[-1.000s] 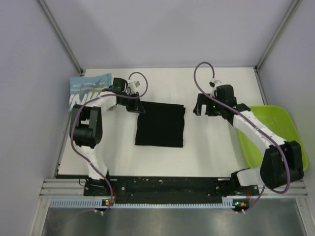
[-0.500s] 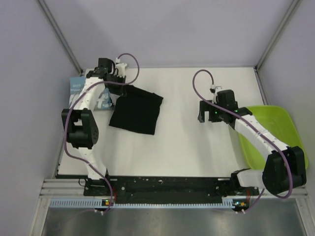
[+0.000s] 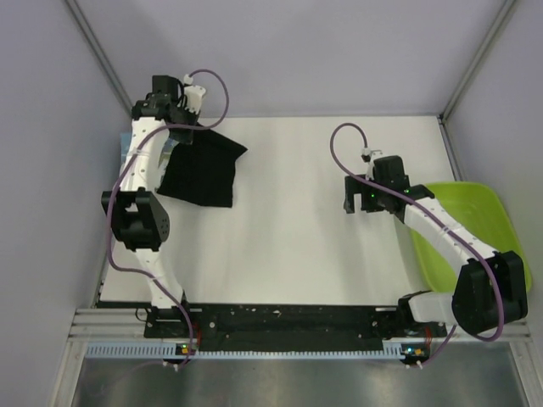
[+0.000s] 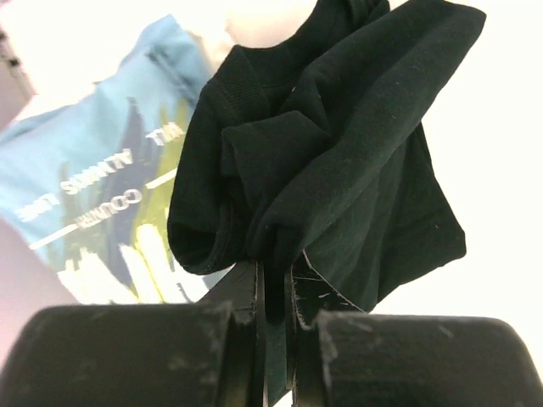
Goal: Fold and stack the t-shirts
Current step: Put the neatly folded tshirt into the corner of the board with the left arm
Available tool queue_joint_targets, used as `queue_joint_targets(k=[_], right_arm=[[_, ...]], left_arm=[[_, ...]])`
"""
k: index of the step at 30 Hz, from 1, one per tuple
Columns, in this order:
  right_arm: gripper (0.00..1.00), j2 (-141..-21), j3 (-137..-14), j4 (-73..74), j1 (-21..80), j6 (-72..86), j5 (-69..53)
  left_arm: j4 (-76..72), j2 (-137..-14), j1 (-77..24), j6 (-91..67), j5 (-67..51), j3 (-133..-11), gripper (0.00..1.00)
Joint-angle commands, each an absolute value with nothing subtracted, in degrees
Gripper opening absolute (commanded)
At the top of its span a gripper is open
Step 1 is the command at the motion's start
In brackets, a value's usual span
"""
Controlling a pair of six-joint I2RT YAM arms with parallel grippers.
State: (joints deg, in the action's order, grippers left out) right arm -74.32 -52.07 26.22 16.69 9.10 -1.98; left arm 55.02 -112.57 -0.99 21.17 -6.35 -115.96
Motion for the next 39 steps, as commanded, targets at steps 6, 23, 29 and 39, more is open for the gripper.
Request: queue_joint_targets(k=[6,23,29,39], right_arm=[[0.99,-75.1,-52.2,25.8,16.4,7.6,-0.3],[0.99,-75.8,-52.4,26.1,16.5,6.9,1.1],[0.99,-75.9,-52.4,26.2,16.5,6.7,1.1],[0.99,-76.2,-52.5,26.6,16.4,6.5,1.3]], left_arm=[[52.4,-109.8,3.3,27.9,4.0,-123.7,0.0],[42.0,-110.6,10.0,31.7,9.1,-125.3,0.0],[37.6,-114.9,10.9,32.7,14.7,-125.2,0.0],[29.6,-121.6,11.8,36.8,25.0,-124.5,0.0]])
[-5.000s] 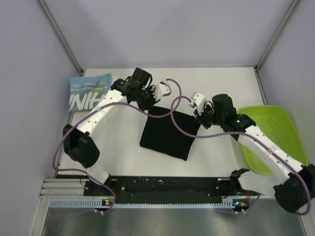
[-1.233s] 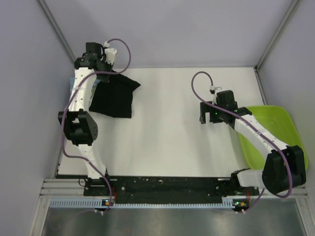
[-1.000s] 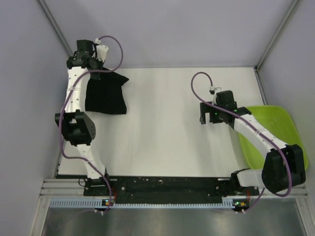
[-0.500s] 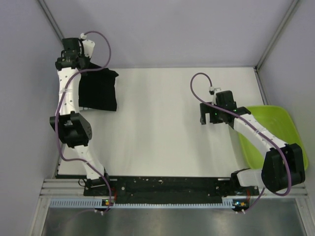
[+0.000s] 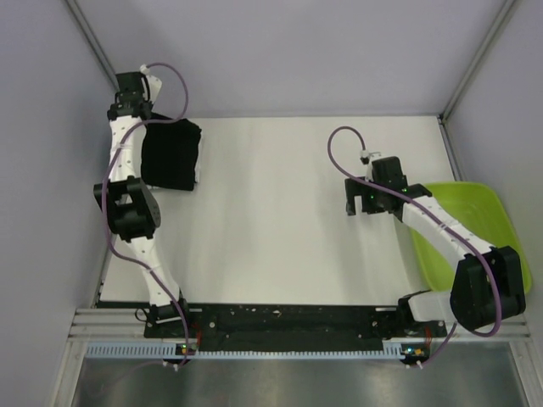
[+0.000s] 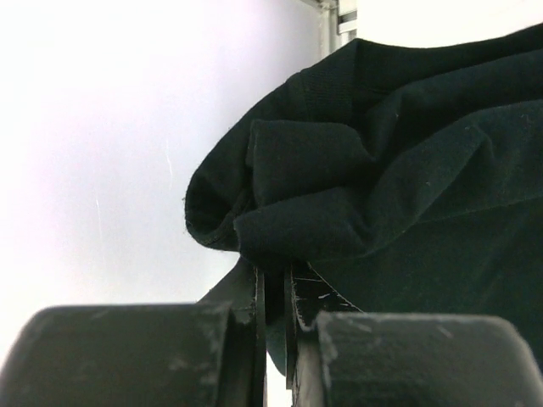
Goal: Fold and stack the t-shirts
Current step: Put the neatly folded tshirt into the corner of the board with the left arm
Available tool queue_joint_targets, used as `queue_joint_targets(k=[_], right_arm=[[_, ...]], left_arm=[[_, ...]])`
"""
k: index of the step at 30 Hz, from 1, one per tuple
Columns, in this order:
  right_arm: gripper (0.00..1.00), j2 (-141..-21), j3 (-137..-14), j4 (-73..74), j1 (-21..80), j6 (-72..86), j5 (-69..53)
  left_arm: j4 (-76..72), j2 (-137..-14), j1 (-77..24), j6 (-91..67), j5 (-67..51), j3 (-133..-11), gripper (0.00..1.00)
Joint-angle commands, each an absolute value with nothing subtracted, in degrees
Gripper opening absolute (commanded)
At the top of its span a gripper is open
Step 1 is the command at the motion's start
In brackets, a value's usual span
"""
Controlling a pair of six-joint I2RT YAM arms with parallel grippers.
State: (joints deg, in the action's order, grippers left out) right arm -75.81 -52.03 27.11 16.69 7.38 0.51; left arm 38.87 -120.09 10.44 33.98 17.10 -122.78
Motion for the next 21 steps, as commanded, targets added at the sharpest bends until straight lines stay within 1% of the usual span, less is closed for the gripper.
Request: queue_joint_targets(k=[1,4,5,6,9,10,11,13,16,21], right_arm=[[0.99,-76.2,-52.4,26.7,16.4,6.5,1.1],[0.99,-76.2,-52.4,26.8,16.4,6.4,1.0],[0.99,-76.2,-52.4,26.8,16.4,6.3,1.1],[0.99,-76.2,-52.3,26.9,16.5,6.4,1.0],[0.99,-76.3,-52.4,26.9,16.4,6.3,0.4],[0.99,-76.5,-52.3,26.9,16.5,6.1,0.3],[0.99,-76.6,-52.5,26.9,16.4,6.1,0.2],[0.99,-76.9,-52.5,26.9,16.5,6.1,-1.5],[0.99,-77.3,-52.3,26.9,16.5,6.0,-2.3],[0.99,-78.2,-52.6,26.9,16.5,6.0,-2.9]], left_arm=[[28.9,-122.2,12.0,37.3,25.9,-125.1,0.0],[27.5,-124.4,12.8,38.0,27.9,-126.5,0.0],[27.3,-125.4,13.3,38.1,28.5,-127.2,0.02],[27.6,-126.3,13.7,38.1,28.5,-128.0,0.11],[27.0,-128.1,13.9,38.7,29.7,-128.1,0.61],[27.2,-128.6,13.8,38.7,30.0,-128.2,0.71],[27.5,-128.7,13.9,38.3,29.8,-128.2,0.75],[28.9,-127.6,13.7,36.6,28.2,-128.1,0.76],[31.5,-124.3,12.4,33.1,22.5,-126.1,0.74],[30.8,-116.0,7.0,30.6,8.8,-117.1,0.59]])
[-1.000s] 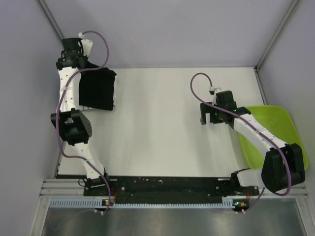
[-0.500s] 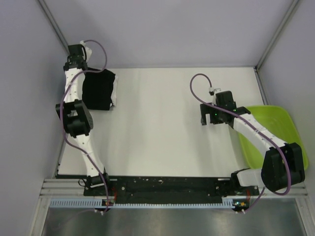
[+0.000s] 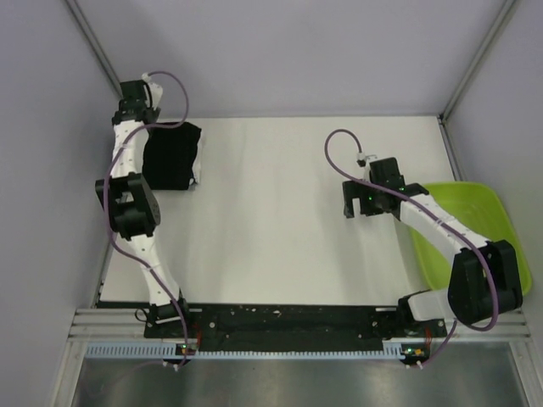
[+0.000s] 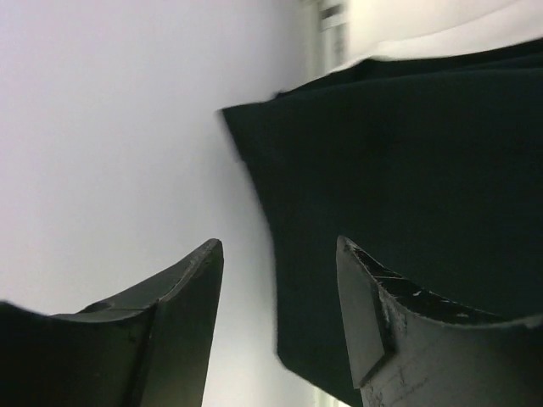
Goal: Fold and stack the t-shirts
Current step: Put the neatly folded tshirt into the corner of the board with the left arm
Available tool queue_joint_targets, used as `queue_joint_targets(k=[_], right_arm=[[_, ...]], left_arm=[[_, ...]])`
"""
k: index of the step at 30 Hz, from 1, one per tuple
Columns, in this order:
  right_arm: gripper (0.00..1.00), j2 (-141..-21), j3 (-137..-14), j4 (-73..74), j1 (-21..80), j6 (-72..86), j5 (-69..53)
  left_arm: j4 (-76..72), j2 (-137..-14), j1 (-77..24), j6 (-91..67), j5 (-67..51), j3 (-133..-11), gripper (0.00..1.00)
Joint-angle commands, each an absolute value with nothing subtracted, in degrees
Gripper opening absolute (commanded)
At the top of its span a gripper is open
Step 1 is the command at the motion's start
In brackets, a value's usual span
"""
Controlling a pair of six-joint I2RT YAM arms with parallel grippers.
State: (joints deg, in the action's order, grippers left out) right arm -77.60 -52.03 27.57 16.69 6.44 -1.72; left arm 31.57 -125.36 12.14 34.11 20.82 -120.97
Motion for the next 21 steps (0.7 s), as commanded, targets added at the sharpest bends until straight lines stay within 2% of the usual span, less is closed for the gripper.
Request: queue_joint_targets(k=[1,9,15,21], right_arm=[[0.99,-78.3,-52.6,26.9,16.5,6.1,-2.9],[0.99,-78.1,-52.4,27.0,16.6,5.9,-3.1],[0.99,-77.9,-52.4,27.5,16.5,5.7,-2.7],[0.99,-78.0,-52.4,27.6,16.6,5.5,-2.6]], left_arm=[[31.7,-116.0,6.1,29.7,6.6,-117.2,0.59],[40.6,-131.2,1.1,23.8,5.1,-133.1,0.59],[36.7,-133.7,0.7,21.8,9.3,-133.6,0.58],[31.4,-135.7,0.3,20.1,9.3,-133.9,0.39]])
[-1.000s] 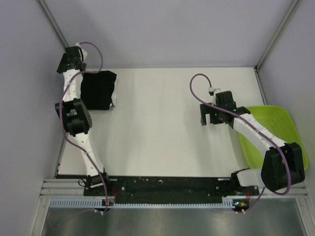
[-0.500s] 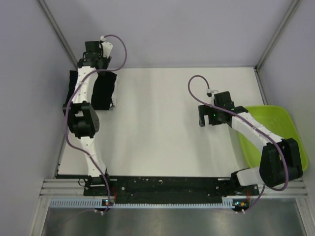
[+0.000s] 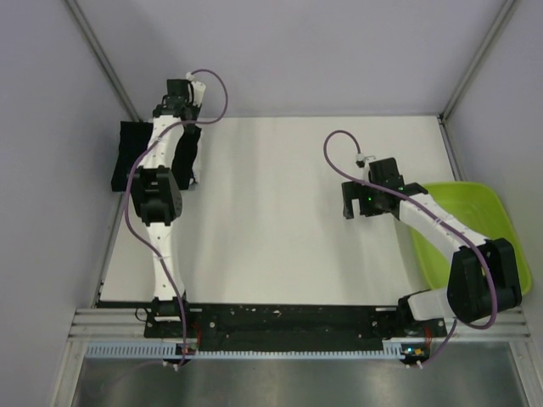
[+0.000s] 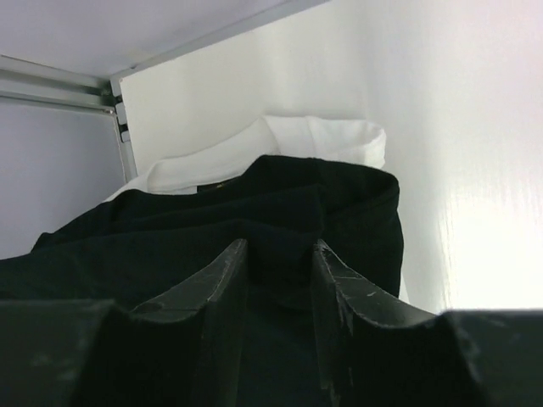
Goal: Fold and stack the t-shirts
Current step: Put the neatly folded tshirt into the corner of the board with the left arm
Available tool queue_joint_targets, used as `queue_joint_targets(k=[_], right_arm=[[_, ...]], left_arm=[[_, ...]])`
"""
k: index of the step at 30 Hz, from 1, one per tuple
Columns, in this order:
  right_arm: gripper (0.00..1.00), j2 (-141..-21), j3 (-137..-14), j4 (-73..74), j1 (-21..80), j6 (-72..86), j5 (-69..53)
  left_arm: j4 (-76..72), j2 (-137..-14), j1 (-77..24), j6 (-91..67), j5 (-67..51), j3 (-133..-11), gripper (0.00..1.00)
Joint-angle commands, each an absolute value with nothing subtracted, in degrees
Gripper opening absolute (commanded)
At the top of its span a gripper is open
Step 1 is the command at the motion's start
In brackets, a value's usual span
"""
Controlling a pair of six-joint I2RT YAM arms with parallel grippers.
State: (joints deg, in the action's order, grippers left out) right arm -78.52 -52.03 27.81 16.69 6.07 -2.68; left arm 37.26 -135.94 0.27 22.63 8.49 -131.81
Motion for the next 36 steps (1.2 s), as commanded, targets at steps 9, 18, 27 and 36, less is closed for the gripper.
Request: queue_joint_targets(k=[9,18,27,36], right_arm=[[0.99,-78.4,-52.5,27.9,16.6,5.1,-1.8],[0.99,-79.3,-52.7,28.2,16.7,5.2,-1.8],[0.99,-78.9,-53.0,28.8,16.7,4.9,-2.1],[0.99,-78.8,-52.8,29.0,16.9,5.1,-2.8]], left_arm=[[30.3,-135.3,0.3,20.1,5.4,-132.8,0.0],[27.5,-129.7,-1.9,18.5,1.2,-131.4,0.0],[32.2,-139.3,-2.2,20.4,5.7,-134.5,0.42],[33.3,-129.2,-2.8,18.9,-3.2,-131.1,0.78]])
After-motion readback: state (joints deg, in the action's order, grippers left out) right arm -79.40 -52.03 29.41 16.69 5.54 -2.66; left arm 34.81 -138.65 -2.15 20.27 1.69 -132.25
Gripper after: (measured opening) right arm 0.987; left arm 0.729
